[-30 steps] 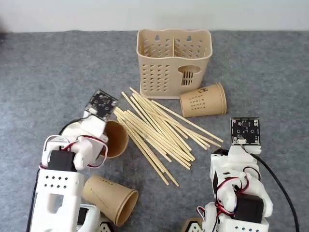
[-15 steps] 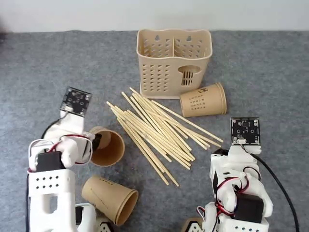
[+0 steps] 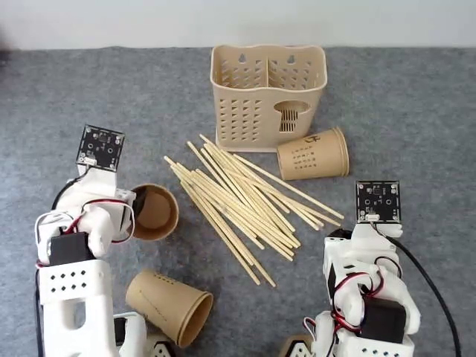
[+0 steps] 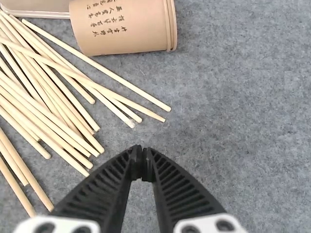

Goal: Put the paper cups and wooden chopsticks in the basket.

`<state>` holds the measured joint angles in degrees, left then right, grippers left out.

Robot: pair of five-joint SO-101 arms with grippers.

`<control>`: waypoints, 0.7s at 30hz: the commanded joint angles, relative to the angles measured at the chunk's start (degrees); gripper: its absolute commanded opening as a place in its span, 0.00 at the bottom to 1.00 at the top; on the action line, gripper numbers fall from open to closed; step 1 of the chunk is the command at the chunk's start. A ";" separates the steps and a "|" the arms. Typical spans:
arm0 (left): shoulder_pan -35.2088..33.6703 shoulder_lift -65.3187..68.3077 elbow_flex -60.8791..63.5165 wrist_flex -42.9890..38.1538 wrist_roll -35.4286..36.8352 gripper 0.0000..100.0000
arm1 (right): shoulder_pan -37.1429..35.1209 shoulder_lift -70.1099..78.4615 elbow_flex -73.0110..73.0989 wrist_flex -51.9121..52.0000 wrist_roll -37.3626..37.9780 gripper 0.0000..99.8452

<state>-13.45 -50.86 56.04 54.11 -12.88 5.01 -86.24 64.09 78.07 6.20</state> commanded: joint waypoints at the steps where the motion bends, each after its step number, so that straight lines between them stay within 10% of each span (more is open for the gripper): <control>1: 0.00 -0.26 -3.03 -2.46 0.97 0.28 | -0.22 1.54 -2.55 0.22 0.70 0.01; 11: -0.44 -0.79 1.19 -8.97 0.97 0.28 | -0.22 1.54 -2.55 0.31 0.70 0.01; 21: -5.89 -0.35 -14.81 7.21 4.66 0.28 | -7.43 1.80 -5.71 0.31 4.04 0.01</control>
<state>-16.44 -50.86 51.12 55.43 -9.63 0.88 -86.15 62.86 78.07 8.75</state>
